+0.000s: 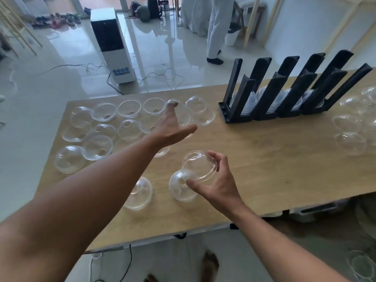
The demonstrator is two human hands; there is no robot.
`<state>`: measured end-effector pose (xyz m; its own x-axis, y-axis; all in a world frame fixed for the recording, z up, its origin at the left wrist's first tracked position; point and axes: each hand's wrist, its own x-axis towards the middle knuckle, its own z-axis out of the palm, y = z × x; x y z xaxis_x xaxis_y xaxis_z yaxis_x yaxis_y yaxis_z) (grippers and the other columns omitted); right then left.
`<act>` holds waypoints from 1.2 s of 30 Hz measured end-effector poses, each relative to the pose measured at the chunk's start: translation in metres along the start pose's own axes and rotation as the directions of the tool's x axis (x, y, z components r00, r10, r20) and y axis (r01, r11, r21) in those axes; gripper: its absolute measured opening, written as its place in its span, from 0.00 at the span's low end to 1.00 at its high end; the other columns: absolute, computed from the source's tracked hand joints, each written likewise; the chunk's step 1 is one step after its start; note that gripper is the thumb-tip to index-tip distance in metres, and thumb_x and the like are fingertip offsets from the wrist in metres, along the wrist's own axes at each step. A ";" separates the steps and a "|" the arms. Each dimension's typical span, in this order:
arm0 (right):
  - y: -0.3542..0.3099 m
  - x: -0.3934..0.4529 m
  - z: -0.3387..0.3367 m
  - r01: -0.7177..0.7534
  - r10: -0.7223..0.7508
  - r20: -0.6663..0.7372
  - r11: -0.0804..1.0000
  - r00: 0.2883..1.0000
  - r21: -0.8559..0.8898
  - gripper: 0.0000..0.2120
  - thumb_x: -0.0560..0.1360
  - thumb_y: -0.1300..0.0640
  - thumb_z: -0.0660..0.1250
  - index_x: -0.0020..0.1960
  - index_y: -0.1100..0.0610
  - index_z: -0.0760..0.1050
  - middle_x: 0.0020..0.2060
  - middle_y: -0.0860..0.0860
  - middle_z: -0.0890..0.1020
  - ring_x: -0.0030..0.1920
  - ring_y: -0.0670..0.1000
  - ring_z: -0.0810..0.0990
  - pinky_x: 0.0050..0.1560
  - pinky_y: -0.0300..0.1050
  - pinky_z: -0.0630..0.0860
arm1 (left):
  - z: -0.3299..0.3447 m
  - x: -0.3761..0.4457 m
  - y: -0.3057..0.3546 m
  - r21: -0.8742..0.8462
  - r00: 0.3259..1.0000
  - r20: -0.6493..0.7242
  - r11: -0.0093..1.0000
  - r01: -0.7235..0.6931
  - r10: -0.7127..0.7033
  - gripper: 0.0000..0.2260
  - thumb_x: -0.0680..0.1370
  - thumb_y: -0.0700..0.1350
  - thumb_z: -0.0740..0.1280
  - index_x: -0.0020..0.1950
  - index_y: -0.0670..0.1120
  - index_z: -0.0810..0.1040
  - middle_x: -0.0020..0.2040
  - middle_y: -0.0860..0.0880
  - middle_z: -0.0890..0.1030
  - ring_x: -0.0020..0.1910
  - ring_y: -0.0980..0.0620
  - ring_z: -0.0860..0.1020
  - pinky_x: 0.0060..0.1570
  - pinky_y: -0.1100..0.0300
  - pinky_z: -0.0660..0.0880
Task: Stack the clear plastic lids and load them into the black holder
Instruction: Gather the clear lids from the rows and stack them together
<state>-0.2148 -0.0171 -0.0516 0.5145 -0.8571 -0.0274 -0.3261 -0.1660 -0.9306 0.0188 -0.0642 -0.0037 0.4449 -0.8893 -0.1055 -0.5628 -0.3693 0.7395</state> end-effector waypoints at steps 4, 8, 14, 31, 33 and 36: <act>0.011 -0.005 0.028 0.064 -0.059 0.044 0.991 0.997 -0.120 0.47 0.61 0.34 0.80 0.72 0.44 0.61 0.72 0.39 0.70 0.70 0.44 0.71 0.70 0.51 0.65 | -0.041 -0.026 -0.014 -0.070 0.999 0.029 0.997 -0.023 0.025 0.40 0.61 0.58 0.74 0.71 0.58 0.62 0.62 0.44 0.73 0.57 0.47 0.77 0.55 0.56 0.77; 0.032 -0.009 0.048 0.071 -0.062 0.044 0.969 0.997 -0.239 0.46 0.62 0.29 0.76 0.70 0.41 0.57 0.75 0.37 0.68 0.70 0.45 0.72 0.64 0.52 0.60 | -0.074 -0.065 -0.037 -0.101 0.998 -0.030 0.994 -0.051 0.048 0.38 0.60 0.56 0.76 0.64 0.56 0.60 0.60 0.50 0.71 0.56 0.55 0.77 0.44 0.66 0.75; 0.065 -0.014 0.058 0.067 -0.065 0.016 0.930 0.998 -0.362 0.46 0.62 0.22 0.69 0.70 0.44 0.57 0.76 0.41 0.68 0.70 0.50 0.73 0.62 0.50 0.57 | -0.083 -0.138 -0.080 -0.049 0.967 -0.224 0.990 -0.132 0.118 0.43 0.64 0.53 0.80 0.73 0.60 0.62 0.66 0.59 0.70 0.64 0.54 0.71 0.61 0.60 0.71; 0.068 -0.001 0.046 0.120 -0.083 0.091 0.814 0.992 -0.568 0.49 0.65 0.24 0.66 0.79 0.44 0.56 0.74 0.44 0.70 0.69 0.50 0.71 0.60 0.50 0.60 | 0.002 -0.212 -0.169 -0.195 0.940 -0.317 0.979 0.062 -0.122 0.46 0.63 0.61 0.81 0.71 0.67 0.54 0.80 0.64 0.54 0.75 0.50 0.60 0.71 0.40 0.66; 0.070 0.000 0.045 0.107 -0.073 0.082 0.823 0.994 -0.558 0.50 0.65 0.24 0.66 0.79 0.44 0.56 0.73 0.46 0.71 0.69 0.51 0.71 0.60 0.51 0.61 | 0.009 -0.212 -0.173 -0.163 0.938 -0.319 0.983 0.083 -0.132 0.47 0.63 0.59 0.82 0.72 0.65 0.55 0.78 0.66 0.55 0.74 0.50 0.62 0.71 0.42 0.65; 0.070 0.001 0.043 0.101 -0.063 0.088 0.822 0.994 -0.561 0.50 0.64 0.23 0.66 0.79 0.43 0.56 0.73 0.45 0.72 0.69 0.50 0.71 0.61 0.52 0.62 | 0.016 -0.211 -0.177 -0.086 0.937 -0.320 0.989 0.118 -0.139 0.48 0.63 0.58 0.82 0.73 0.61 0.54 0.79 0.63 0.57 0.73 0.48 0.66 0.69 0.46 0.63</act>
<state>-0.2027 -0.0089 -0.1330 0.6015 -0.7989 -0.0010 -0.6608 -0.4968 -0.5627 0.0130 0.1840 -0.1231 0.7185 -0.6955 0.0111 -0.4443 -0.4467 0.7766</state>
